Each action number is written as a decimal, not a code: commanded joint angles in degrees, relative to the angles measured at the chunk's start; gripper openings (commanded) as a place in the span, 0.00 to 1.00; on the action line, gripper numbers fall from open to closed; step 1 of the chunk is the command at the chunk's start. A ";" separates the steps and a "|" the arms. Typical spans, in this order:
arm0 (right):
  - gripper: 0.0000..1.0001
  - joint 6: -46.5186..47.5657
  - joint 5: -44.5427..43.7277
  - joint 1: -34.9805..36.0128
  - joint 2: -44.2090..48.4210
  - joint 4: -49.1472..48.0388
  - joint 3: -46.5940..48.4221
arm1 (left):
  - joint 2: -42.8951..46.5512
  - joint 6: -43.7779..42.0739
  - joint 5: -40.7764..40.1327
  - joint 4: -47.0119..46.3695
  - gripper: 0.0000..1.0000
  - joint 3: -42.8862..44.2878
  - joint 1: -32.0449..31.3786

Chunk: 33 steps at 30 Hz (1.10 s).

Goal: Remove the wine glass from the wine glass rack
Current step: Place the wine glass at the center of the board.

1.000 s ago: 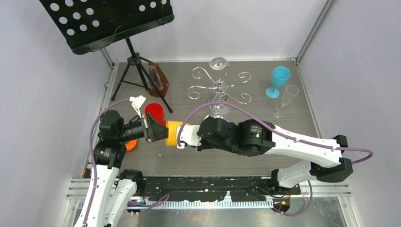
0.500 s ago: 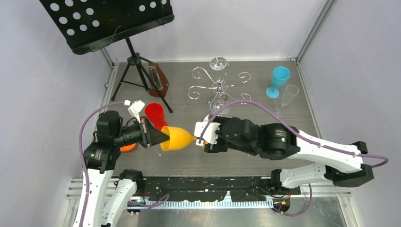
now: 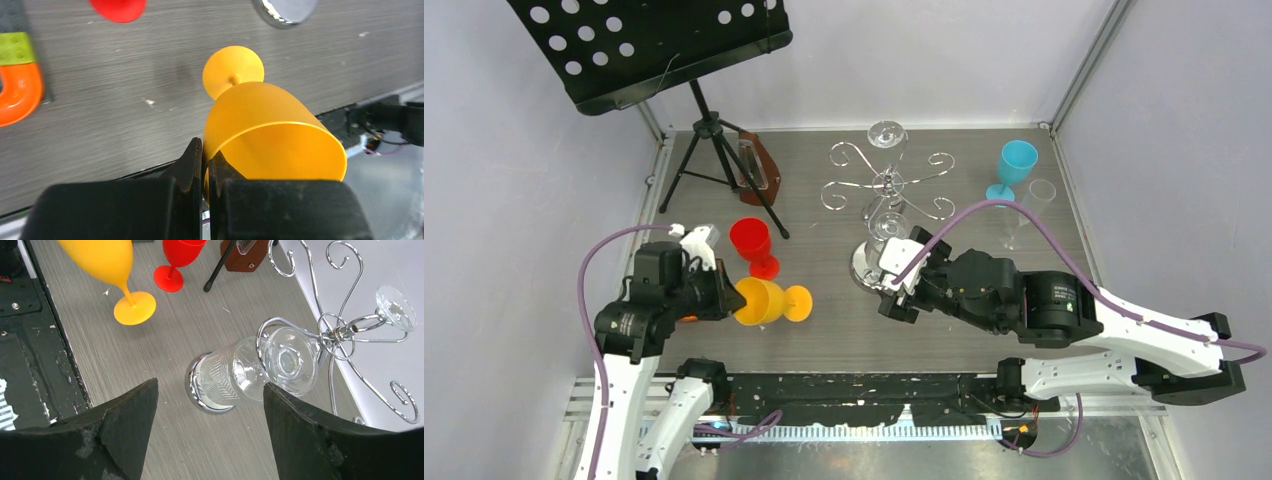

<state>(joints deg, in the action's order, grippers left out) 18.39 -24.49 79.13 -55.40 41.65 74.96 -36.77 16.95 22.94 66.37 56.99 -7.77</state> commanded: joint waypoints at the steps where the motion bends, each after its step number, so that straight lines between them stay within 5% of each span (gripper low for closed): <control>1: 0.83 -5.66 -3.74 -0.02 -0.02 -3.52 -0.69 | -1.33 -2.55 -12.32 1.48 0.00 0.75 -0.14; 12: 0.83 -17.12 -0.33 -0.60 -0.20 -3.03 -4.61 | -8.34 -2.84 -26.31 0.38 0.00 3.56 -0.14; 33: 0.83 -21.71 0.95 -0.65 6.30 -7.42 -16.24 | -24.95 -2.46 -29.77 -5.35 0.00 4.47 -0.14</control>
<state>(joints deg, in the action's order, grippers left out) -1.89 -23.22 78.61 -50.57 37.63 59.46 -60.73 14.72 -5.30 63.59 59.59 -7.77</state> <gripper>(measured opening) 0.829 0.006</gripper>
